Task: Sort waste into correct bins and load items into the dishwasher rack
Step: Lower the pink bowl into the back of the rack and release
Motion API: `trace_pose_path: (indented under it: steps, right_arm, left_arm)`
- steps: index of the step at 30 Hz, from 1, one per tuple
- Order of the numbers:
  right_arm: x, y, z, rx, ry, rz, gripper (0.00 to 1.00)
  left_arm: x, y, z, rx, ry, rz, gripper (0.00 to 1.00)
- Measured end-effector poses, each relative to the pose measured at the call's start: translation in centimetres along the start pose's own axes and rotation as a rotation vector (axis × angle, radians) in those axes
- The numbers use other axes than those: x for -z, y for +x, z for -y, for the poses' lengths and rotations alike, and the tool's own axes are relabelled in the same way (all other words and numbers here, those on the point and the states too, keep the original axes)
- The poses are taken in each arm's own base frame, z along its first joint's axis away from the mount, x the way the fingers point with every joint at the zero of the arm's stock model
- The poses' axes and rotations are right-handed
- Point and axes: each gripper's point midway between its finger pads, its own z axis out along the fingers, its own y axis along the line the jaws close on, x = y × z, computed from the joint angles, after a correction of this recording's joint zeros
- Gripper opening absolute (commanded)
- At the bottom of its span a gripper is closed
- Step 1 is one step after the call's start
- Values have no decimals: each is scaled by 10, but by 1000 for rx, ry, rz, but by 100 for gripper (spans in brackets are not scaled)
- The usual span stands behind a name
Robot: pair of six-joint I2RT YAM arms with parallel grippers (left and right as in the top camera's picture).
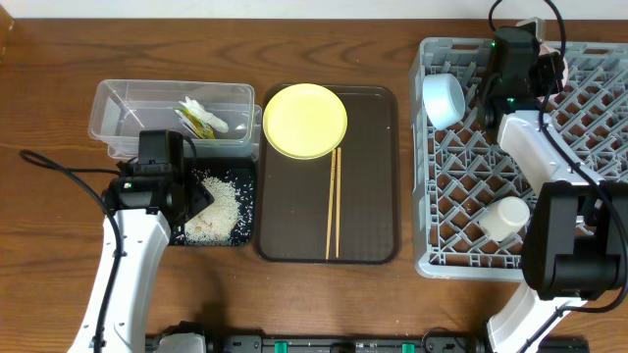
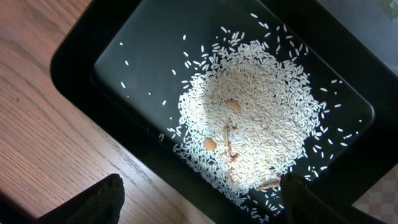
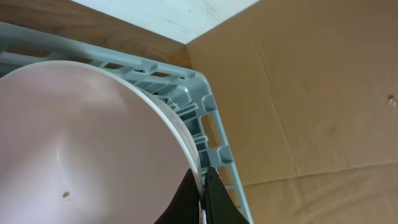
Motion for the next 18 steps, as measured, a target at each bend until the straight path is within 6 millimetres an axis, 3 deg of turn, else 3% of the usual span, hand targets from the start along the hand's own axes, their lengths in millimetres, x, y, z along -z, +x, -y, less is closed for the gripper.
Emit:
trace_pose_path:
  steps: [7, 14, 18]
  right_arm:
    - [3, 3, -4, -15, -15, -14, 1]
    - [17, -8, -21, -31, -66, 26, 1]
    - [21, -14, -19, -60, -49, 40, 1]
  left_arm:
    - [0, 0, 0, 0, 0, 0, 83]
    - [0, 0, 0, 0, 0, 0, 83]
    - [0, 0, 0, 0, 0, 0, 83]
